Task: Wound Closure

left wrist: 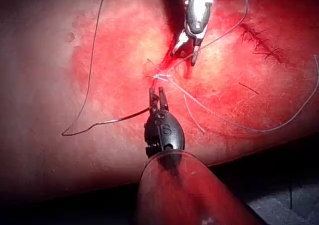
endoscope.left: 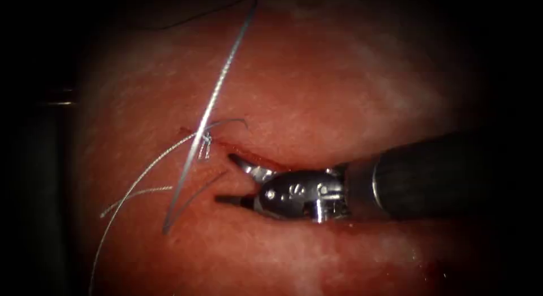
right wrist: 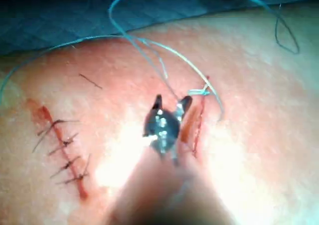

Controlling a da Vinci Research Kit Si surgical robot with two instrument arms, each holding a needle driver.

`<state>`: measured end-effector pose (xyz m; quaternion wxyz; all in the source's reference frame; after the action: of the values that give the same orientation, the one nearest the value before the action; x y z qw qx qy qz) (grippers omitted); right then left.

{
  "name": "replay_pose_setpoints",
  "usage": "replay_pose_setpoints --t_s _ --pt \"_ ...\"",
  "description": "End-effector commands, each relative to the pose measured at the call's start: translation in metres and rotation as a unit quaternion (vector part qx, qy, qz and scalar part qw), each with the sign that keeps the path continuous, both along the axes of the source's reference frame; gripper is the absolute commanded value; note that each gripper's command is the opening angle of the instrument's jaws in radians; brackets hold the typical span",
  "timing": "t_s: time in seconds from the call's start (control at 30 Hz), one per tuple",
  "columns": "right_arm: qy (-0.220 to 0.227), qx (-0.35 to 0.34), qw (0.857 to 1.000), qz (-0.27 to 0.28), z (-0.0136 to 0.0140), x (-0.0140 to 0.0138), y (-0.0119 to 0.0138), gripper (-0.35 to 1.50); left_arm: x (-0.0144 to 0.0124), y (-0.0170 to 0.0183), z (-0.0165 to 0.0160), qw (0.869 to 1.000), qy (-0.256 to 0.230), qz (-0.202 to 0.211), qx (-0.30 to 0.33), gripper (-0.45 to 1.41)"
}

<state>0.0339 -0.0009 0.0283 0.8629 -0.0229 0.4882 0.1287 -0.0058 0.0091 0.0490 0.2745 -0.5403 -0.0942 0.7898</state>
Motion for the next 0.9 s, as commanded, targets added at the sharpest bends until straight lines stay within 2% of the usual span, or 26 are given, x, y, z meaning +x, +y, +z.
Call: replay_pose_setpoints --t_s 0.03,0.07,0.1,0.13,0.2,0.43,0.6,0.7,0.73,0.9 --pt "0.001 0.003 1.0 0.001 0.0011 0.001 -0.0011 1.18 -0.0005 -0.0012 0.0005 1.0 -0.001 0.001 0.003 -0.45" --pt "0.0 0.001 1.0 0.002 0.0015 0.0011 -0.0011 1.16 -0.0005 -0.0012 0.0005 1.0 -0.001 0.0 0.003 -0.45" --pt "0.006 0.007 1.0 0.004 0.0021 0.0013 -0.0012 1.04 -0.0005 -0.0012 0.0005 1.0 -0.001 0.0 0.003 -0.45" --pt "0.016 0.016 1.0 -0.005 0.0024 0.0012 -0.0012 0.64 -0.0005 -0.0012 0.0005 1.0 -0.001 0.0 0.003 -0.45" --pt "0.025 0.028 0.999 -0.017 0.0027 0.001 -0.0013 -0.34 -0.0006 -0.0012 0.0005 1.0 -0.001 0.0 0.003 -0.45" --pt "0.001 0.036 0.999 -0.032 0.0025 -0.0003 -0.0017 -0.35 -0.0006 -0.0012 0.0006 1.0 -0.001 0.0 0.002 -0.45" --pt "0.01 0.043 0.998 -0.04 0.0006 -0.0004 -0.003 -0.35 -0.0006 -0.0012 0.0007 1.0 0.0 0.0 0.002 -0.45" --pt "0.023 0.052 0.997 -0.052 -0.0021 0.0 -0.0048 -0.35 -0.0006 -0.0012 0.0007 1.0 0.0 0.0 0.002 -0.45" --pt "0.034 0.058 0.996 -0.065 -0.0045 0.0004 -0.0062 -0.35 -0.0006 -0.0012 0.0007 1.0 0.0 0.0 0.002 -0.45" --pt "0.052 0.071 0.992 -0.091 -0.0115 0.0015 -0.0097 -0.35 -0.0005 -0.0012 0.0007 1.0 0.0 0.0 0.002 -0.45"
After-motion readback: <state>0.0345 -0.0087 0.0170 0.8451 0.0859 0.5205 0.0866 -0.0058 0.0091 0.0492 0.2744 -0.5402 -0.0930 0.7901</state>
